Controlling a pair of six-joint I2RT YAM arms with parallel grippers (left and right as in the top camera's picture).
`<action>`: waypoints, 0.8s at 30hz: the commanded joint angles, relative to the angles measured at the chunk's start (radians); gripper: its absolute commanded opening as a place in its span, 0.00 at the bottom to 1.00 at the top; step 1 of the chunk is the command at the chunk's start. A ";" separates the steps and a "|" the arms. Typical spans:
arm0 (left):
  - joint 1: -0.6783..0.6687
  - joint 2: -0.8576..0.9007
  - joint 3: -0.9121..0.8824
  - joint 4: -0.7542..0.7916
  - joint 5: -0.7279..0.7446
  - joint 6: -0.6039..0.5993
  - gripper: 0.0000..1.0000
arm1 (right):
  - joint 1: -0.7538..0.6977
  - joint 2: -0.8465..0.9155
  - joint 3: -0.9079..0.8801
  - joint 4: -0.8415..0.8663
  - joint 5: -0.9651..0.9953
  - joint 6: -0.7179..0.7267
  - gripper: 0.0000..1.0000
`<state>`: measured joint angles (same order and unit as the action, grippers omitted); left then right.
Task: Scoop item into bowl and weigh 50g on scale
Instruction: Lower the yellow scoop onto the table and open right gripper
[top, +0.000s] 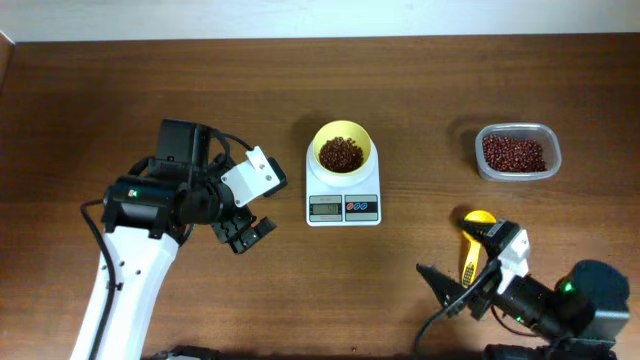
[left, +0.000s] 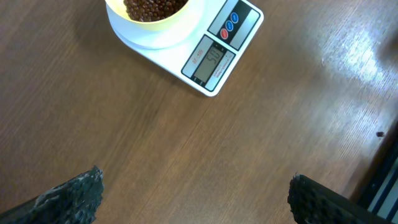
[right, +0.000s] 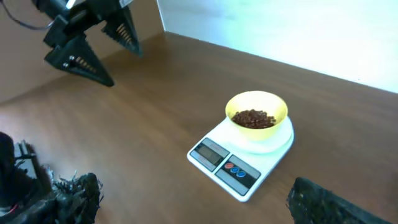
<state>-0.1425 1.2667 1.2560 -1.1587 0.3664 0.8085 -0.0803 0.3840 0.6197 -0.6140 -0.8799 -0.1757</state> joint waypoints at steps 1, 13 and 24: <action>0.001 -0.010 0.018 0.001 0.003 0.016 0.99 | 0.048 -0.069 -0.084 0.089 0.109 0.139 0.99; 0.001 -0.010 0.018 0.001 0.003 0.016 0.99 | 0.076 -0.381 -0.282 0.203 0.439 0.270 0.99; 0.001 -0.010 0.018 0.001 0.003 0.016 0.99 | 0.074 -0.381 -0.518 0.538 0.579 0.258 0.99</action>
<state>-0.1425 1.2667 1.2560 -1.1587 0.3660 0.8085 -0.0113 0.0139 0.1474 -0.1184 -0.3176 0.0795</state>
